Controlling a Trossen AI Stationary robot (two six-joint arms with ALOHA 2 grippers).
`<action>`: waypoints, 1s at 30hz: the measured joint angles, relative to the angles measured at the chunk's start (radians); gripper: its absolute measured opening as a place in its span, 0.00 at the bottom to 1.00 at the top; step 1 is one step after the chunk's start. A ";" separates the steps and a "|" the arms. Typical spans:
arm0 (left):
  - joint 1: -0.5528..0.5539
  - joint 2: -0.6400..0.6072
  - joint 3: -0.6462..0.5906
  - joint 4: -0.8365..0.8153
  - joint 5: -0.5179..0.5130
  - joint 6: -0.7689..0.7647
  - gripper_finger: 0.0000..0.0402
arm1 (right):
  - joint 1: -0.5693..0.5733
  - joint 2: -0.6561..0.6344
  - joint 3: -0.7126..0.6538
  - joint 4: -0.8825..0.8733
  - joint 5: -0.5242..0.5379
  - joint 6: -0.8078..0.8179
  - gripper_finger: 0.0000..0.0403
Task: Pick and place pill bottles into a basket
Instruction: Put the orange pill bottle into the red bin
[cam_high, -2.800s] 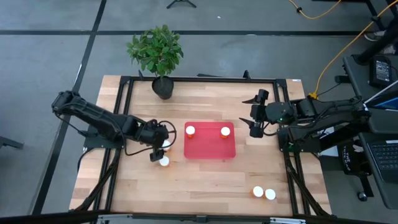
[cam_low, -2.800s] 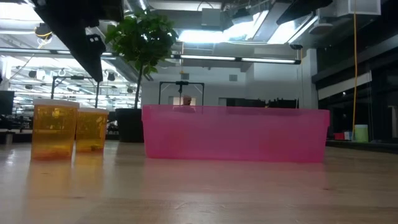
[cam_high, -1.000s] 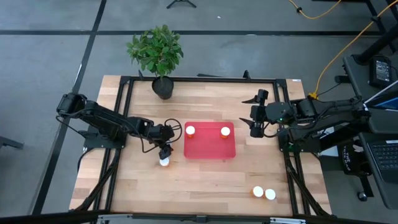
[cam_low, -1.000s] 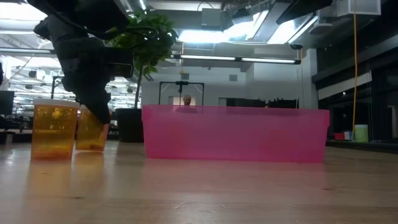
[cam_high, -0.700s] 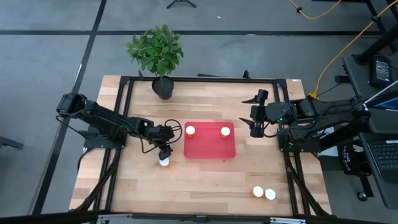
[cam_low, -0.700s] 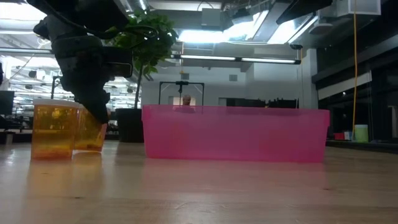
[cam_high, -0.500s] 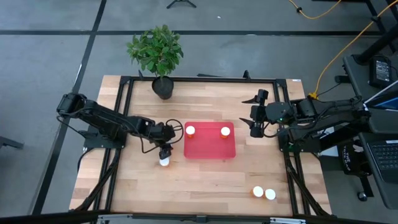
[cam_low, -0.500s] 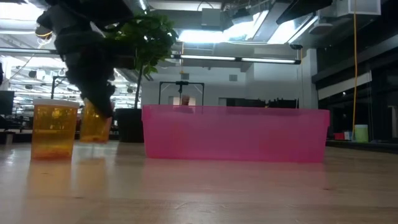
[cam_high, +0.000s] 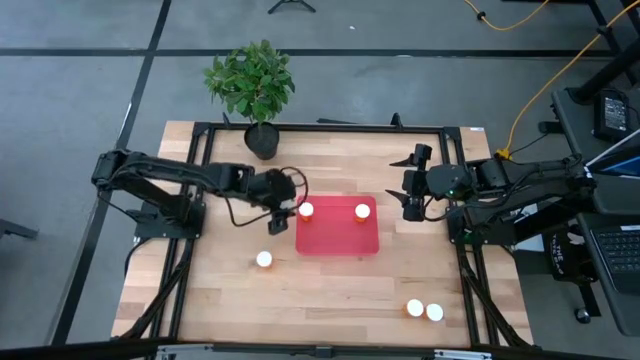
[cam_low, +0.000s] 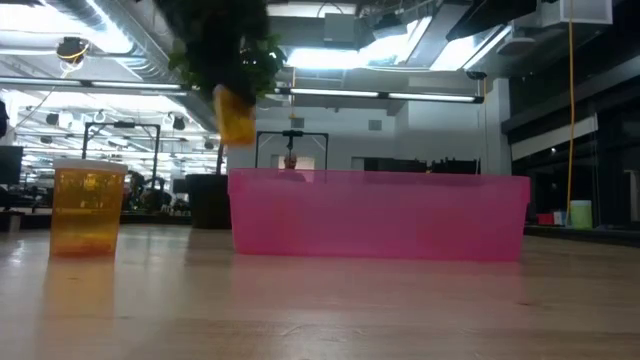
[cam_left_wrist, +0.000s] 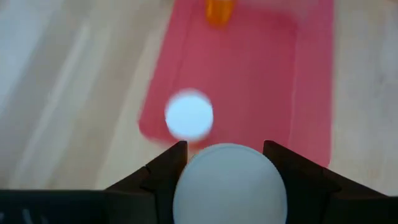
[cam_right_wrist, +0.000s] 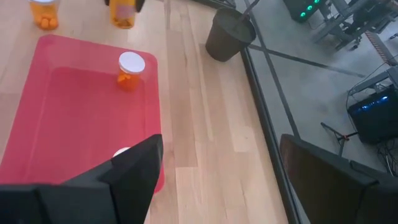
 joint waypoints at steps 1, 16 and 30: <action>0.010 0.000 0.018 0.008 0.013 0.022 0.49 | 0.000 0.000 0.000 0.000 0.000 0.000 0.80; 0.049 0.358 0.293 0.021 0.208 0.265 0.49 | 0.000 0.000 0.000 -0.049 -0.008 0.001 0.80; 0.082 0.623 0.397 0.081 0.222 0.365 0.49 | 0.000 -0.001 0.000 -0.083 -0.036 0.026 0.80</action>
